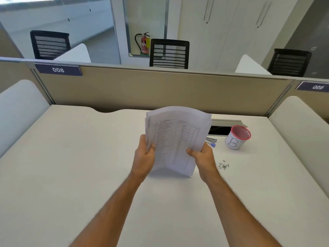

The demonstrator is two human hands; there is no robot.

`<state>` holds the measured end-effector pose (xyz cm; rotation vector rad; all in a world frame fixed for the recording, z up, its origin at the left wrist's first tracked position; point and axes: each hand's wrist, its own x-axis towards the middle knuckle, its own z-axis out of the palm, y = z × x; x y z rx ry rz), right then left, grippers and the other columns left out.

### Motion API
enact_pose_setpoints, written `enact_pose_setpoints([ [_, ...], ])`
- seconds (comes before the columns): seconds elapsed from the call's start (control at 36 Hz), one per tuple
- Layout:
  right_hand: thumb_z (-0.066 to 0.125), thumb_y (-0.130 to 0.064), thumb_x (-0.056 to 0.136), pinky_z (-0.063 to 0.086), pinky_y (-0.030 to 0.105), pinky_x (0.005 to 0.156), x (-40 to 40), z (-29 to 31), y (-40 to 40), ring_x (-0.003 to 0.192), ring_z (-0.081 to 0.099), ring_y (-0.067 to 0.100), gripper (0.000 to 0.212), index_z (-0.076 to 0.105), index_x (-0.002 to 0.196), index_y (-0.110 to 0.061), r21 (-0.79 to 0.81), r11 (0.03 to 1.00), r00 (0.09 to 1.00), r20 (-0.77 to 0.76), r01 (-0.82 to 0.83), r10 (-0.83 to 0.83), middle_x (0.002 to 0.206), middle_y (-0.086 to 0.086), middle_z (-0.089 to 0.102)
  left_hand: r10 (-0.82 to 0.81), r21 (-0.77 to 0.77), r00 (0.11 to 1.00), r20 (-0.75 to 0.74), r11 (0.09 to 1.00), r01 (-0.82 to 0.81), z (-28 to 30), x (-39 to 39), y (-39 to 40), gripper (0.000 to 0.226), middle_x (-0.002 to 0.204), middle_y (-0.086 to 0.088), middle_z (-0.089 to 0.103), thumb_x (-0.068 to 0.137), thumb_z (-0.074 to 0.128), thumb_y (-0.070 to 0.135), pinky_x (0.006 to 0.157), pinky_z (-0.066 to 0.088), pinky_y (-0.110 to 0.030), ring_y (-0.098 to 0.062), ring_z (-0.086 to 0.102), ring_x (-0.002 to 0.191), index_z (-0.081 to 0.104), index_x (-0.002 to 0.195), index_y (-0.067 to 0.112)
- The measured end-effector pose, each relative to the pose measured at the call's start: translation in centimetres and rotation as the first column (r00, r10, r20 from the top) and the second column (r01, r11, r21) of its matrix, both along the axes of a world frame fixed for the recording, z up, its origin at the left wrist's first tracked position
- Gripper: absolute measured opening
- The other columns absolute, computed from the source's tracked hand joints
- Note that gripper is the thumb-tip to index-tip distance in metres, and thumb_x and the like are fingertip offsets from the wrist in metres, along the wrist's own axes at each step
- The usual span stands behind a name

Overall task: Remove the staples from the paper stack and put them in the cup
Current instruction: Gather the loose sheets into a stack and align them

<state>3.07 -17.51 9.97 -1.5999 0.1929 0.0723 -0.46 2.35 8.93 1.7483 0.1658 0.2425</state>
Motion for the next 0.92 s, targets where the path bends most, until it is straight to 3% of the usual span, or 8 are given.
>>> enact_pose_setpoints([
  [0.08, 0.066, 0.004, 0.092, 0.055, 0.036, 0.084, -0.1, 0.3, 0.0, 0.111, 0.064, 0.026, 0.037, 0.064, 0.113, -0.026, 0.007, 1.0, 1.0, 0.016, 0.002, -0.003, 0.111, -0.003, 0.07, 0.023, 0.009, 0.999, 0.024, 1.0, -0.024, 0.5, 0.0, -0.5, 0.018, 0.118, 0.016, 0.06, 0.112, 0.042, 0.021, 0.079, 0.057, -0.021, -0.012, 0.063, 0.113, 0.047, 0.129, 0.026],
  [0.25, 0.07, 0.003, 0.089, 0.057, 0.053, 0.096, 0.4, 1.0, -0.1, 0.111, 0.065, 0.027, 0.043, 0.061, 0.125, -0.019, -0.005, 0.996, 0.994, 0.065, 0.092, -0.091, 0.117, 0.002, 0.069, 0.067, -0.004, 0.993, 0.096, 0.998, -0.067, 2.1, -0.1, -1.4, 0.016, 0.115, 0.019, 0.059, 0.113, 0.038, 0.017, 0.067, 0.057, -0.011, -0.002, 0.064, 0.104, 0.045, 0.126, 0.021],
  [0.39, 0.071, 0.001, 0.088, 0.055, 0.054, 0.098, -0.3, 0.6, -0.6, 0.115, 0.063, 0.026, 0.05, 0.057, 0.13, -0.023, -0.02, 0.998, 0.996, 0.062, 0.064, -0.063, 0.121, 0.001, 0.067, 0.053, 0.016, 0.998, 0.025, 0.998, -0.053, 0.8, -0.2, -1.5, 0.013, 0.118, 0.01, 0.06, 0.112, 0.04, 0.021, 0.07, 0.059, -0.018, -0.012, 0.066, 0.108, 0.043, 0.125, 0.02],
  [0.47, 0.065, -0.002, 0.095, 0.054, 0.051, 0.1, -0.7, 0.3, -0.5, 0.115, 0.061, 0.022, 0.043, 0.056, 0.128, -0.027, -0.05, 0.998, 0.999, 0.039, 0.027, -0.025, 0.12, -0.003, 0.065, 0.039, 0.026, 0.999, -0.031, 0.999, -0.038, -0.3, -0.6, -1.5, 0.017, 0.121, 0.01, 0.058, 0.113, 0.038, 0.022, 0.074, 0.058, -0.019, -0.014, 0.064, 0.113, 0.043, 0.129, 0.021],
  [0.64, 0.056, -0.006, 0.101, 0.054, 0.035, 0.085, -1.0, 1.0, -0.7, 0.104, 0.063, 0.012, 0.03, 0.062, 0.115, -0.032, -0.061, 0.997, 0.996, 0.081, 0.053, -0.048, 0.109, -0.011, 0.068, 0.058, 0.067, 0.998, 0.008, 0.996, -0.059, 0.0, -1.3, -2.0, 0.021, 0.123, 0.009, 0.056, 0.113, 0.036, 0.016, 0.085, 0.059, -0.026, -0.014, 0.062, 0.114, 0.043, 0.13, 0.024],
  [0.78, 0.058, -0.004, 0.099, 0.055, 0.041, 0.089, -0.9, 1.2, -1.0, 0.108, 0.064, 0.023, 0.03, 0.062, 0.122, -0.023, -0.071, 0.995, 0.994, 0.096, 0.068, -0.061, 0.115, 0.001, 0.069, 0.068, 0.072, 0.998, -0.005, 0.995, -0.067, 0.5, -1.4, -2.2, 0.019, 0.122, 0.009, 0.056, 0.113, 0.036, 0.017, 0.086, 0.06, -0.028, -0.012, 0.062, 0.112, 0.042, 0.13, 0.023],
  [0.92, 0.06, -0.004, 0.098, 0.054, 0.049, 0.099, -1.2, 0.7, -0.9, 0.114, 0.061, 0.023, 0.038, 0.057, 0.127, -0.029, -0.097, 0.995, 1.0, 0.017, 0.002, 0.0, 0.121, -0.001, 0.065, 0.053, 0.025, 0.993, -0.105, 0.998, -0.05, -0.4, -1.6, -2.2, 0.017, 0.122, 0.01, 0.057, 0.113, 0.037, 0.022, 0.085, 0.059, -0.029, -0.013, 0.061, 0.114, 0.041, 0.129, 0.021],
])
